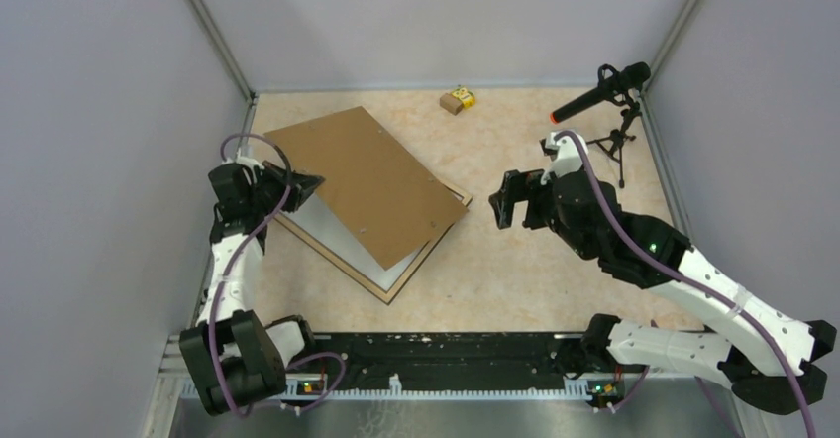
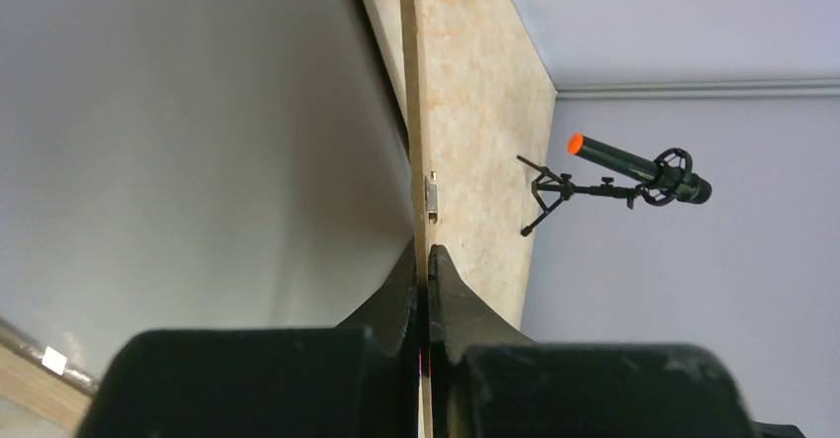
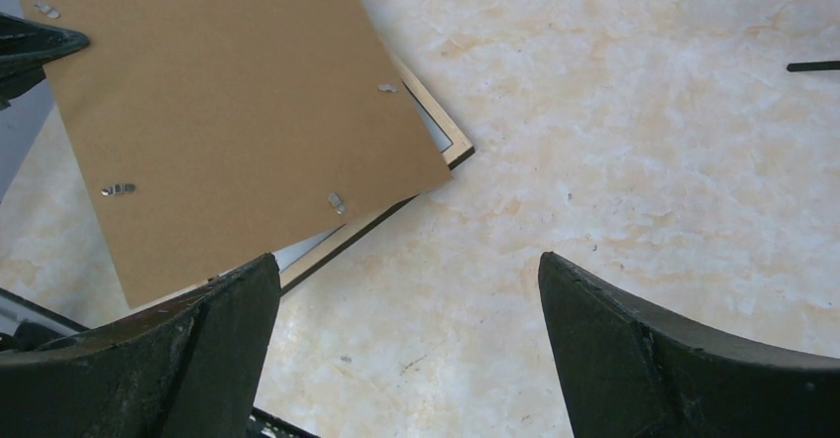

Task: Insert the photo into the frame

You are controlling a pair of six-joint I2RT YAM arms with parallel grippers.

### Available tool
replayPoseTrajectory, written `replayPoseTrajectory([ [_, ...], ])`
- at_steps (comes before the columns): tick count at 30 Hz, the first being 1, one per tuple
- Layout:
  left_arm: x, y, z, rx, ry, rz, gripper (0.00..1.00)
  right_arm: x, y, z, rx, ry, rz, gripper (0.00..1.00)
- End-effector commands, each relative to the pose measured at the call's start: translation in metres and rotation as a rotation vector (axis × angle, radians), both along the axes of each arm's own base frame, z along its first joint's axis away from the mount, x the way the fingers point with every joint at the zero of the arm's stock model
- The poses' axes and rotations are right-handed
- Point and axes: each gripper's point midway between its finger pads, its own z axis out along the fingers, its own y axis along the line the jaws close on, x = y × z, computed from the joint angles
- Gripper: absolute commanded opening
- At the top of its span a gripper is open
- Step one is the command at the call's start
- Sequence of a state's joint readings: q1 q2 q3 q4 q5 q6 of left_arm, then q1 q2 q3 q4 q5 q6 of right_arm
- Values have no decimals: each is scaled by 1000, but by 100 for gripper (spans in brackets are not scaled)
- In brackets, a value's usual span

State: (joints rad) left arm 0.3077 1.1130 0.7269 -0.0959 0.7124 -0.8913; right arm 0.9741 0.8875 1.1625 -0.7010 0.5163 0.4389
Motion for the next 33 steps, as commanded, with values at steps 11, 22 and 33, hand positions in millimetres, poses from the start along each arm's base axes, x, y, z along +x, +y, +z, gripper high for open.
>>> replayPoseTrajectory([
  [11,0,19,-9,-152,-222,157,0,-2,14,-10,68,40,23,99],
  [22,-8,37,-19,-208,-198,213,0,0,22,-19,45,61,34,99],
  [33,-9,36,-38,-238,-134,213,0,0,23,-21,48,67,32,99],
])
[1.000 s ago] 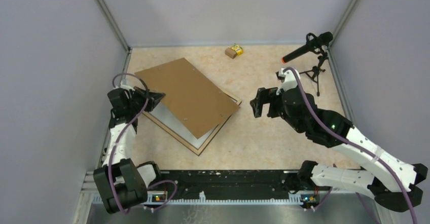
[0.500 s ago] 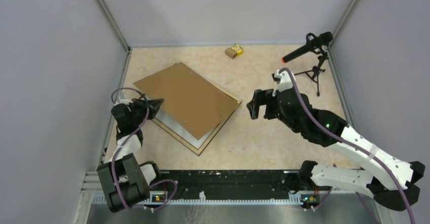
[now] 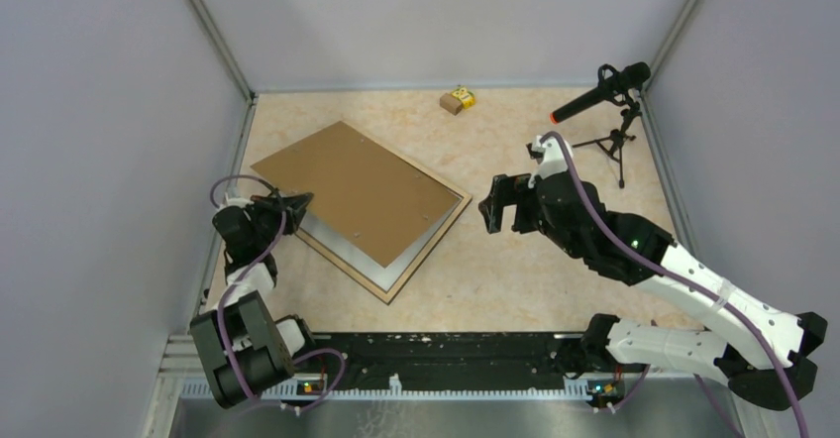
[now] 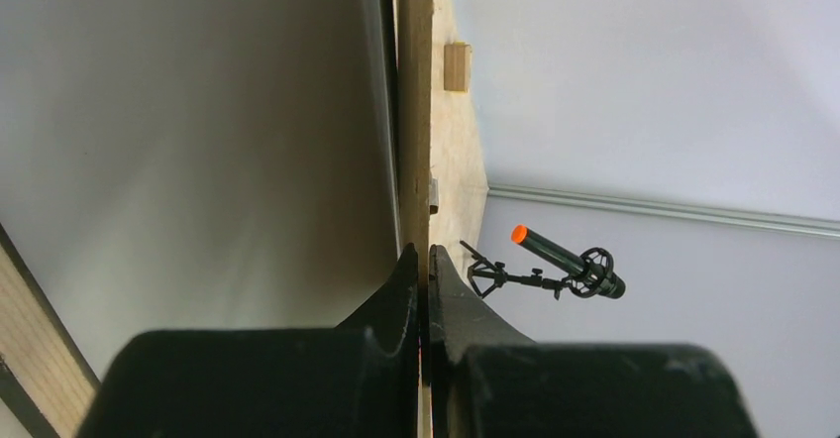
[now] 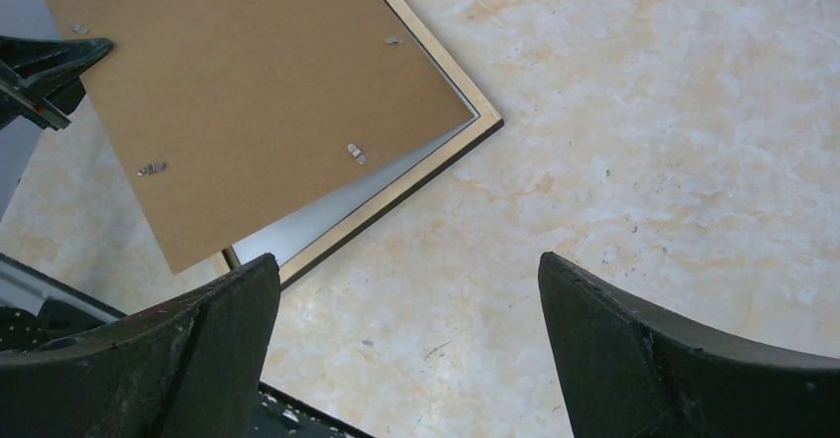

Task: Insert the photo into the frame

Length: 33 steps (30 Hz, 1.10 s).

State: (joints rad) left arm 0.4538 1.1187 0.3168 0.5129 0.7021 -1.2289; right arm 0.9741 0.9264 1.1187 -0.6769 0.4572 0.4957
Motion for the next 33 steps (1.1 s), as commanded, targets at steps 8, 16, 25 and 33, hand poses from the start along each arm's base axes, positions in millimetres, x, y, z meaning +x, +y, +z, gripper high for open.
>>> replayPoseTrajectory([
  [8,-2,-6,-1,-24,-37,-47,0,2,7,2,33,-3,4,99],
  [16,-2,-9,-15,-40,-20,-65,0,2,9,0,35,0,11,99],
  [25,-2,-10,-42,-48,80,-101,0,3,14,-6,27,15,21,99],
  [33,-11,-2,-72,82,297,-150,49,4,14,-11,10,21,19,99],
])
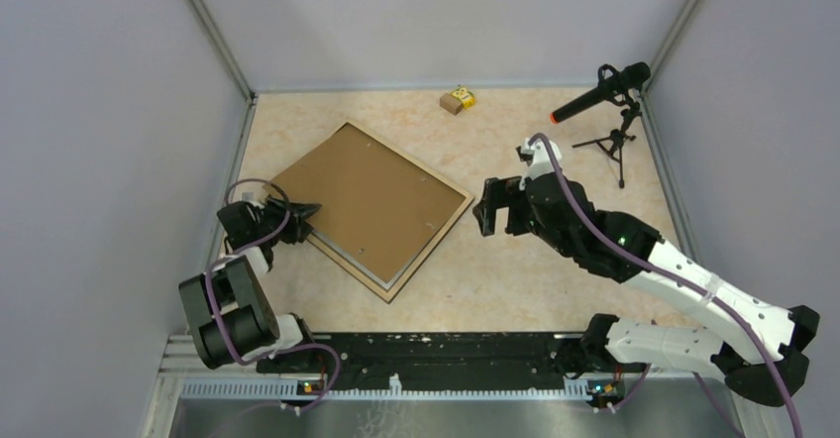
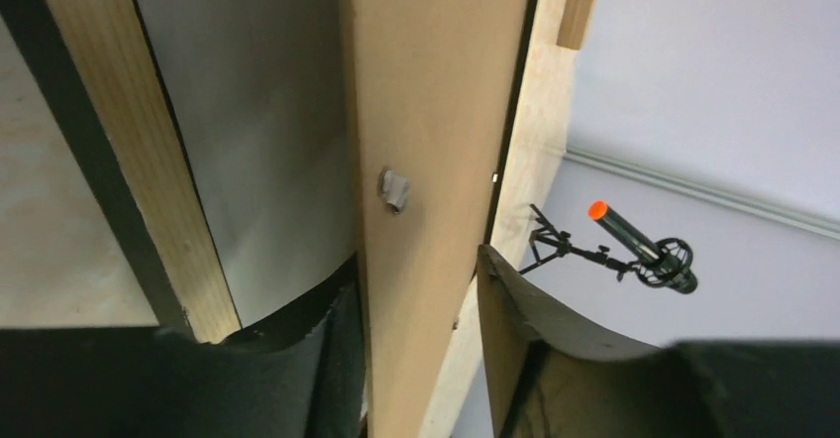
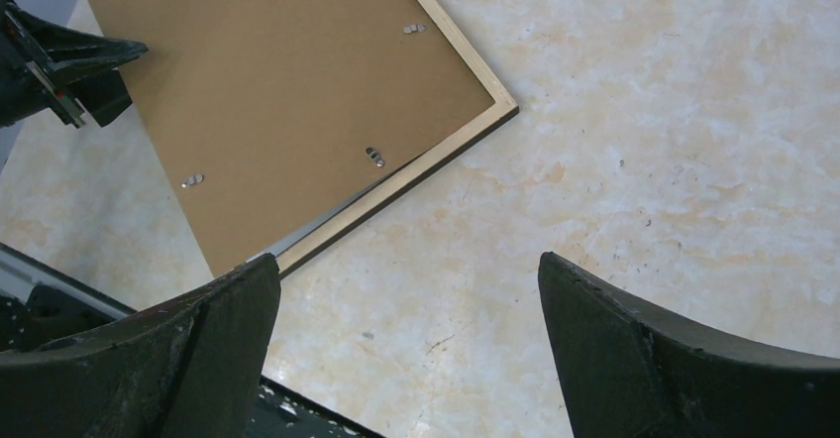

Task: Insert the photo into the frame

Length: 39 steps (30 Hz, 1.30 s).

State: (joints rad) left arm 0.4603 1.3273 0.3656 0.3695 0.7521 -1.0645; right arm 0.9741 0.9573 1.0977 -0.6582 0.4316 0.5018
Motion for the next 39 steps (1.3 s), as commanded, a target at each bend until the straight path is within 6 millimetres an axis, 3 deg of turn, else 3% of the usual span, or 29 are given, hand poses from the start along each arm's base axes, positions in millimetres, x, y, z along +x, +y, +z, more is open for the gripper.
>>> replayPoseTrajectory([
  [1,-7,2,-10,87,100,-79,53,3,5,2,23,-8,0,99],
  [5,-14,3,-20,87,202,-103,78,5,8,-1,15,-4,1,99],
  [12,-19,11,-23,182,302,-99,88,7,12,-10,-12,14,4,99],
  [15,-19,17,-23,266,354,-89,97,9,6,-18,-60,27,-21,99],
  [22,-15,19,-23,365,457,-86,98,15,10,-43,-151,98,-58,99],
  [31,1,6,-25,375,486,-127,98,17,28,-61,-141,154,-42,99],
  [34,9,5,-12,508,422,-148,98,19,26,-71,-114,178,-100,99],
  [39,24,-28,40,597,128,-299,98,34,3,-90,7,235,-495,99],
])
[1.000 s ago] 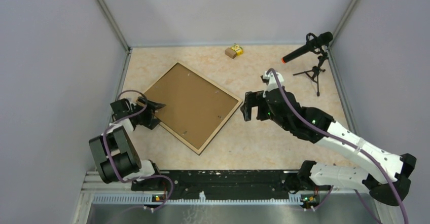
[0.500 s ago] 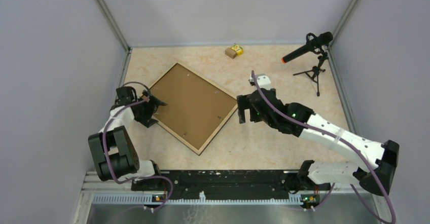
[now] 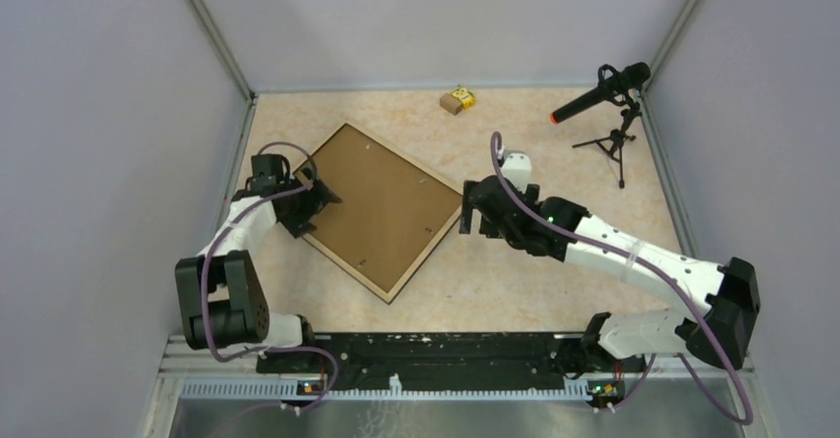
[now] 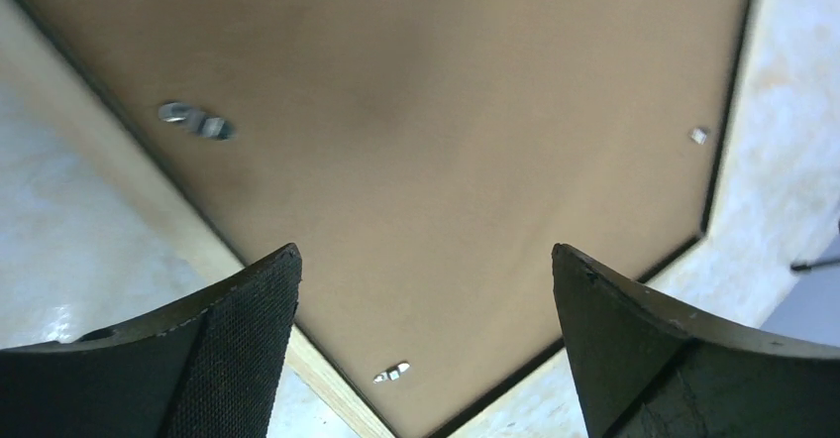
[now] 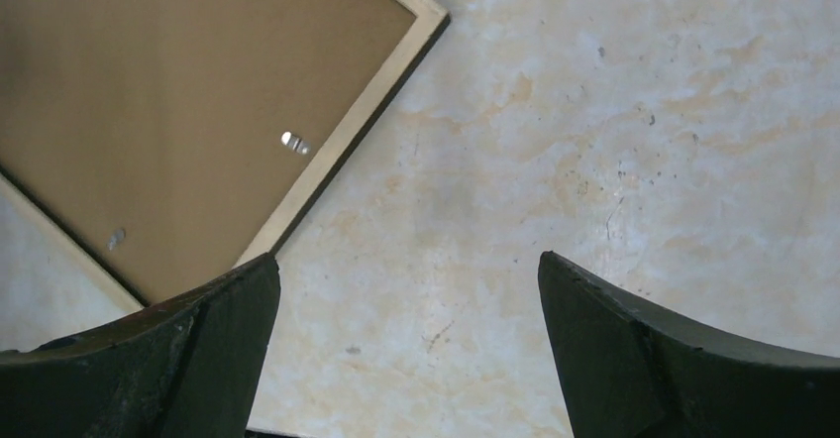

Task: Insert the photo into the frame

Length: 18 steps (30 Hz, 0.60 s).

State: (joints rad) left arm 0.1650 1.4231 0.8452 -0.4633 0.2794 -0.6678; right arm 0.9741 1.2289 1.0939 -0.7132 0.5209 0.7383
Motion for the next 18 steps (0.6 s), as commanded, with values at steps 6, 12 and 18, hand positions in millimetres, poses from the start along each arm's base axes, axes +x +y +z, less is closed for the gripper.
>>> replayPoseTrajectory([
  [6,38,-70,118,22,-458,-397,98,15,33,-38,295,123,-369,99],
  [12,31,-106,117,17,-484,-561,98,12,69,-83,312,249,-407,99],
  [18,16,-134,108,-114,-467,-653,98,13,108,-118,279,348,-374,94],
])
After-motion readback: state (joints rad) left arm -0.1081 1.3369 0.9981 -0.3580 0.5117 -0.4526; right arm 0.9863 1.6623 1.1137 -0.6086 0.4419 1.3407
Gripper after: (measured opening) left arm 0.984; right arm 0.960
